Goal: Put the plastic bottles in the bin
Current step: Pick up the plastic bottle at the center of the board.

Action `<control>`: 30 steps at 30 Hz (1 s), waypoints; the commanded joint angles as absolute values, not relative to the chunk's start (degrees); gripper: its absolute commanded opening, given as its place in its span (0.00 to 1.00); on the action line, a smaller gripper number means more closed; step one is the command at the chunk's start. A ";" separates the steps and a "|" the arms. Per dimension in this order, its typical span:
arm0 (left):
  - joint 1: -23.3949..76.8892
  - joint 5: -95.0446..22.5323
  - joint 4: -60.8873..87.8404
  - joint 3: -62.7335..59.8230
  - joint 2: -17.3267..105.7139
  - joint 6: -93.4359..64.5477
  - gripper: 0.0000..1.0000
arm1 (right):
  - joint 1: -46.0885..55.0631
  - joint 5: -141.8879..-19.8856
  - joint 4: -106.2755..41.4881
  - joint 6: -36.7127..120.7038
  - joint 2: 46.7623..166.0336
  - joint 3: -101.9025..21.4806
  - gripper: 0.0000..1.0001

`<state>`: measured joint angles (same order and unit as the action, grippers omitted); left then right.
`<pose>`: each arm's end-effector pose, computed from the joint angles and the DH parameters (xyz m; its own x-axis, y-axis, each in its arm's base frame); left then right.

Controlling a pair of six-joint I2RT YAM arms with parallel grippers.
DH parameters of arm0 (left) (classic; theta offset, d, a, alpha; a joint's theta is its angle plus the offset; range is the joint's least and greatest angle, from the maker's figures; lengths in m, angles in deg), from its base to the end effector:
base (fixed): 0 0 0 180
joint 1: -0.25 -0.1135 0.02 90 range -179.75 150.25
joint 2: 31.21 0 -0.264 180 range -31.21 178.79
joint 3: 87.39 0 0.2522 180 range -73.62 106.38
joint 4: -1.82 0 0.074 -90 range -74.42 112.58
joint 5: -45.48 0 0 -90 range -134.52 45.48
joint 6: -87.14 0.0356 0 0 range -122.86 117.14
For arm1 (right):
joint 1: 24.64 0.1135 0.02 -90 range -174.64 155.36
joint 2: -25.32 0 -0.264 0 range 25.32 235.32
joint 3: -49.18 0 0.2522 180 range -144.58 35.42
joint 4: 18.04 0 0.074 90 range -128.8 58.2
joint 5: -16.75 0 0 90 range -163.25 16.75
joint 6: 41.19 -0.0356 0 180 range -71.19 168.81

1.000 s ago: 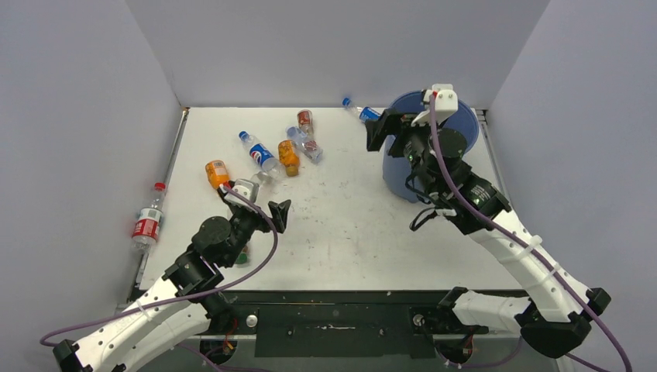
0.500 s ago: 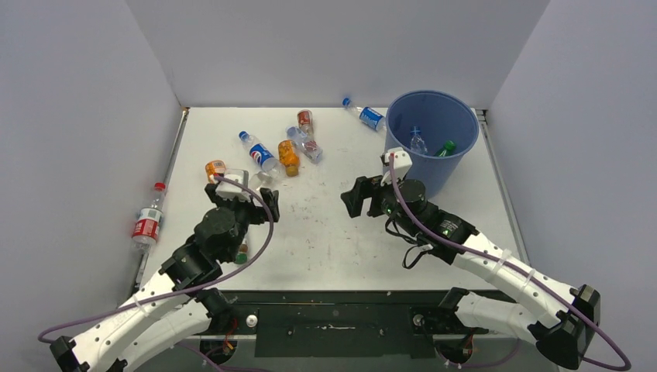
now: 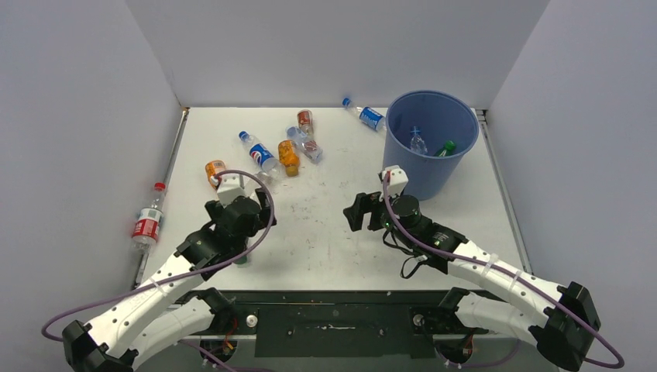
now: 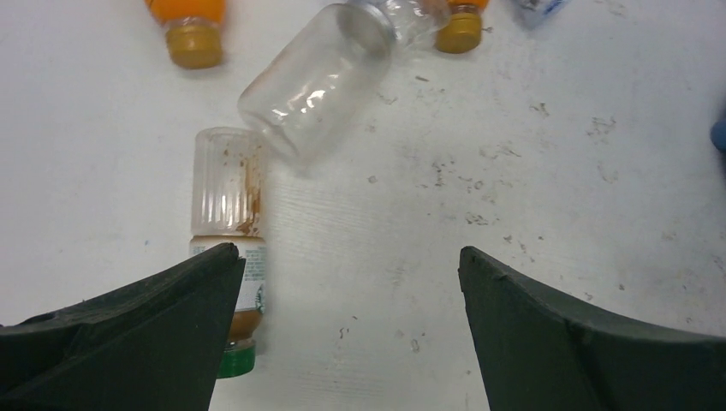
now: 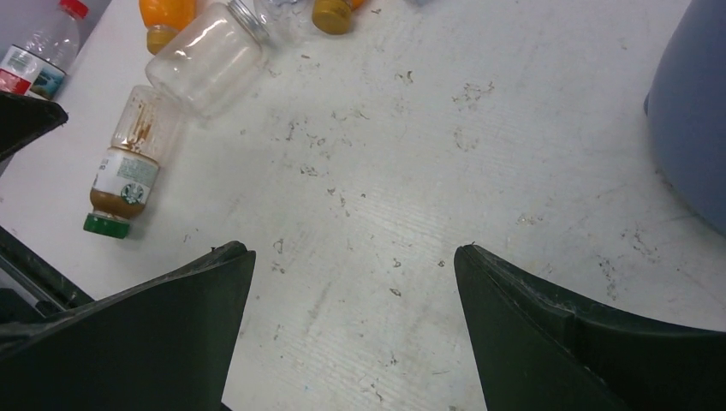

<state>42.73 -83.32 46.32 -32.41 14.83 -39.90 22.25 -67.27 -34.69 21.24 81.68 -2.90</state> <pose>0.1394 -0.0974 0.2836 -0.4329 -0.2401 -0.8689 -0.1383 0.9702 -0.1992 0.1581 0.1635 0.2754 -0.5217 0.1163 -0.8452 -0.4717 0.7862 0.3993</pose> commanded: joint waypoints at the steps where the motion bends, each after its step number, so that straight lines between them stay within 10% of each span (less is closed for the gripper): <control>1: 37.57 -83.04 54.50 -33.70 14.29 -50.65 0.97 | 22.09 -67.16 -28.73 20.68 80.67 -1.32 0.90; 9: 21.77 -72.16 56.64 -38.22 16.16 -57.54 0.97 | 22.55 -68.50 -26.44 18.36 81.77 1.02 0.90; 24: 21.52 -70.81 48.04 -42.99 28.38 -61.63 1.00 | 23.61 -68.68 -26.79 17.28 79.47 1.43 0.90; 30: 21.56 -68.61 44.06 -45.25 29.20 -61.70 0.87 | 23.72 -68.70 -26.91 17.18 79.38 1.21 0.90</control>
<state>21.88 -70.49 48.99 -44.70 28.73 -60.71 23.41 -68.64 -29.60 17.83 80.69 1.71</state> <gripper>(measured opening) 0.887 0.897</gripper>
